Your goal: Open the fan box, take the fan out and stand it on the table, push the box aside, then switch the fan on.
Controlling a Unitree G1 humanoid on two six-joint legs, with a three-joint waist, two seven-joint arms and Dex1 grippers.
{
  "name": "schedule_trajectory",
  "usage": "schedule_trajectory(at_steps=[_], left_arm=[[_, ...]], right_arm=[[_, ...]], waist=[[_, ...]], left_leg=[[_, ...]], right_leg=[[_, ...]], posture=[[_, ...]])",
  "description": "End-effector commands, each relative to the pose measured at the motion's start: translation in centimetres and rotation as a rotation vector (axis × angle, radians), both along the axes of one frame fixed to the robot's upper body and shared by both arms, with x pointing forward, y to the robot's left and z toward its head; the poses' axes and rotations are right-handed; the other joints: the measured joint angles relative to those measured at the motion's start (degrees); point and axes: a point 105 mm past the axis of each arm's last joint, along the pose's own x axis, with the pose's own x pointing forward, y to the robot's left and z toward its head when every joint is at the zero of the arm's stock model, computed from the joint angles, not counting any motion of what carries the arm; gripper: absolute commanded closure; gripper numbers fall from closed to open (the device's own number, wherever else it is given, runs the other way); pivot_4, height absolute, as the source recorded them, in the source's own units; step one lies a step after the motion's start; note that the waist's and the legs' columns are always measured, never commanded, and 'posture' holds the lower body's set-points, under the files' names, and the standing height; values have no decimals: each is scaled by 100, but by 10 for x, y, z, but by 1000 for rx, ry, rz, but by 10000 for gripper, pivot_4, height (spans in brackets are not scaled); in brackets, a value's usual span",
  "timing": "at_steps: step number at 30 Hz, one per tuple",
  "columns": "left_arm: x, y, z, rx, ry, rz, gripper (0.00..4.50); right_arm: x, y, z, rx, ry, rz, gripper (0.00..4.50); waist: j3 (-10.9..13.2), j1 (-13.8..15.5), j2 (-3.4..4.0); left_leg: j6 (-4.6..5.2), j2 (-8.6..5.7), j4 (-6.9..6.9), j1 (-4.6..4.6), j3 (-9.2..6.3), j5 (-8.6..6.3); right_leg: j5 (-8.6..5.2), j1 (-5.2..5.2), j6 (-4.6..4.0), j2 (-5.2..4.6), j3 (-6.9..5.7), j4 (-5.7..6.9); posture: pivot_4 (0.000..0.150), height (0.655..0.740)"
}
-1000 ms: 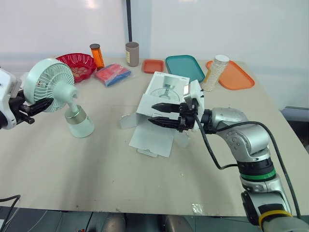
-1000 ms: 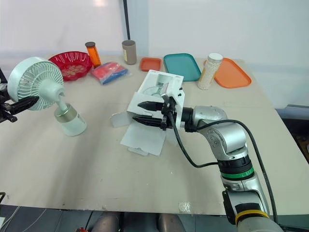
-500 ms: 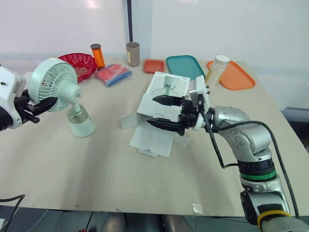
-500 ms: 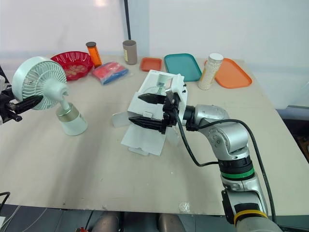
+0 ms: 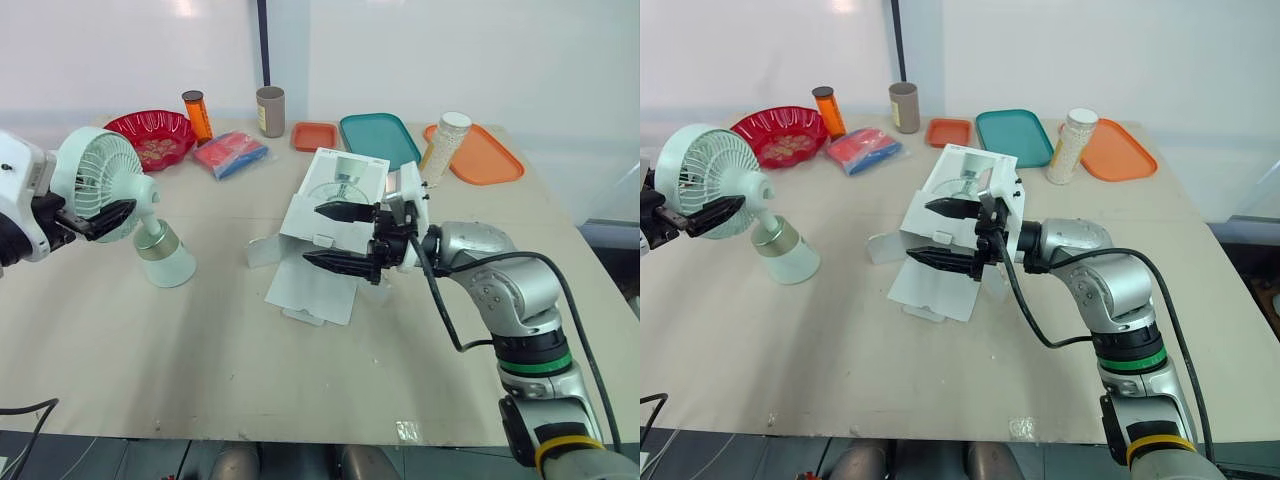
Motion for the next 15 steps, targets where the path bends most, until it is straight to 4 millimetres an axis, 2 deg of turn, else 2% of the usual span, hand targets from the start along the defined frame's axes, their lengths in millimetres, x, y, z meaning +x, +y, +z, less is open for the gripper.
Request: schedule_trajectory(at_steps=[1,11,15], left_arm=[[-8,7,27,1,-120,38,1098],[-39,24,43,-63,-181,86,1098],[-50,19,62,-142,-276,34,1098]], right_arm=[[-6,2,5,-9,-50,24,0],[-3,4,4,-22,-53,45,0],[0,5,6,-16,-57,45,0]], waist=[[0,0,0],[0,-8,-1],[0,-8,-1]], left_leg=[[0,0,0,0,0,0],[-2,2,-5,0,1,1],[-3,2,-4,1,1,2]], right_leg=[[0,0,0,0,0,0],[-1,-2,-1,0,0,-1],[0,-1,-2,-1,-1,-1]], posture=[[1500,7400],[1500,7400],[1500,7400]])
